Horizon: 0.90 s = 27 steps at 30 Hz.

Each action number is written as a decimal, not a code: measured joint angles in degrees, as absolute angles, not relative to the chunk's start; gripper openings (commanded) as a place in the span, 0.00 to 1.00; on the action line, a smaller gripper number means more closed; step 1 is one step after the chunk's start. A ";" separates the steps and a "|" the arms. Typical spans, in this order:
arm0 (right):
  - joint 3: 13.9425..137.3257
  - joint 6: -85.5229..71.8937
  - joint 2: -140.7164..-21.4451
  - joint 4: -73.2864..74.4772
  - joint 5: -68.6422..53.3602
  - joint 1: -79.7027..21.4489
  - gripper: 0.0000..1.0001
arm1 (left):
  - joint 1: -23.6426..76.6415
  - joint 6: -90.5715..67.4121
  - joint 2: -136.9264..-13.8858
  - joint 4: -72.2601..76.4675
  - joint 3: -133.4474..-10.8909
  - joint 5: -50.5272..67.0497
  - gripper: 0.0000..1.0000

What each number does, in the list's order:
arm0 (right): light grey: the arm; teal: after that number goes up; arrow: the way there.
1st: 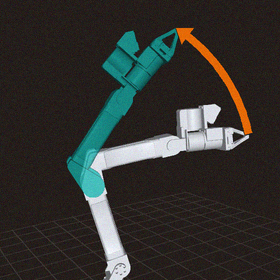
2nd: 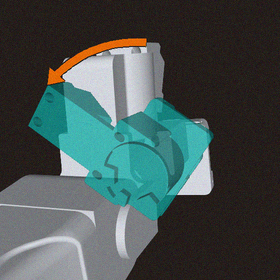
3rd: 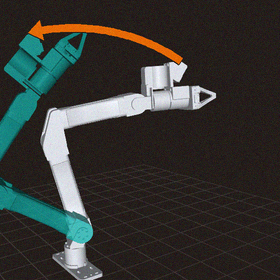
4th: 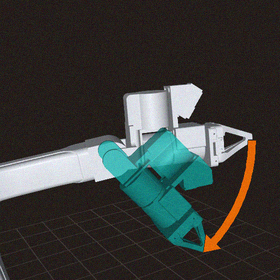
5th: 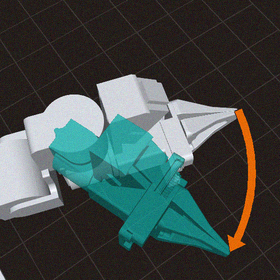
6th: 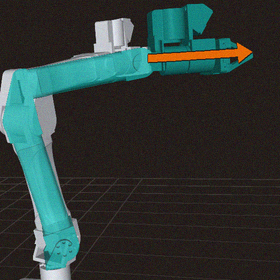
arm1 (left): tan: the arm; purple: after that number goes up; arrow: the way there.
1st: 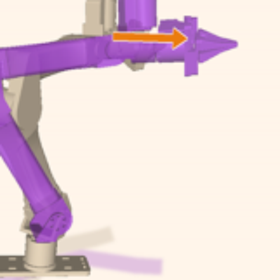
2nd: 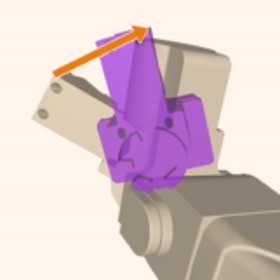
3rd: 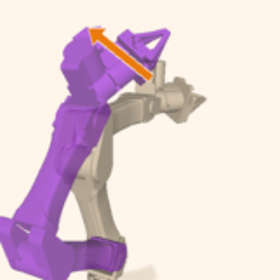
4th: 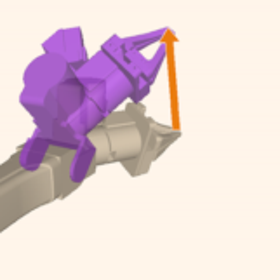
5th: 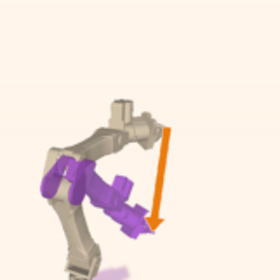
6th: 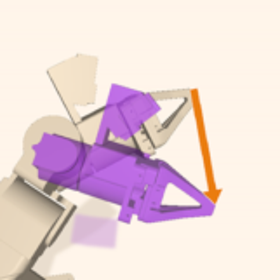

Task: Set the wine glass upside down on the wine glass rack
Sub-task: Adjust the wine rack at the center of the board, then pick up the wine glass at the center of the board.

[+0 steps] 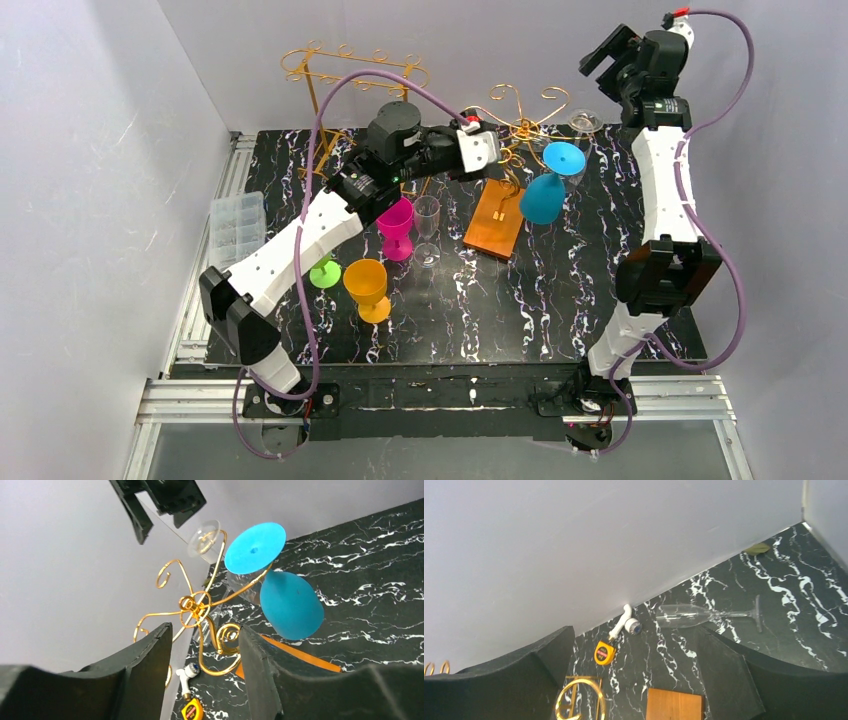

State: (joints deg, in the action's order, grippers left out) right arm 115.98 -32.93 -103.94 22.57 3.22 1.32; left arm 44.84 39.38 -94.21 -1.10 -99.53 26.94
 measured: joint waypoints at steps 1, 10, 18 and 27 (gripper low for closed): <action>116.20 -33.23 -104.22 22.50 3.51 1.83 0.99 | 44.82 39.38 -93.71 -0.58 -99.53 26.94 0.56; 115.98 -35.75 -106.80 22.46 5.41 5.04 0.98 | 44.77 38.44 -93.08 -0.38 -99.57 26.22 0.81; 109.49 -36.18 -108.29 21.30 7.05 7.16 0.98 | 44.49 37.28 -92.77 -1.78 -99.63 24.75 0.91; 105.80 -34.59 -114.65 20.36 7.38 7.44 0.98 | 44.31 36.40 -89.54 -3.44 -100.14 24.38 0.93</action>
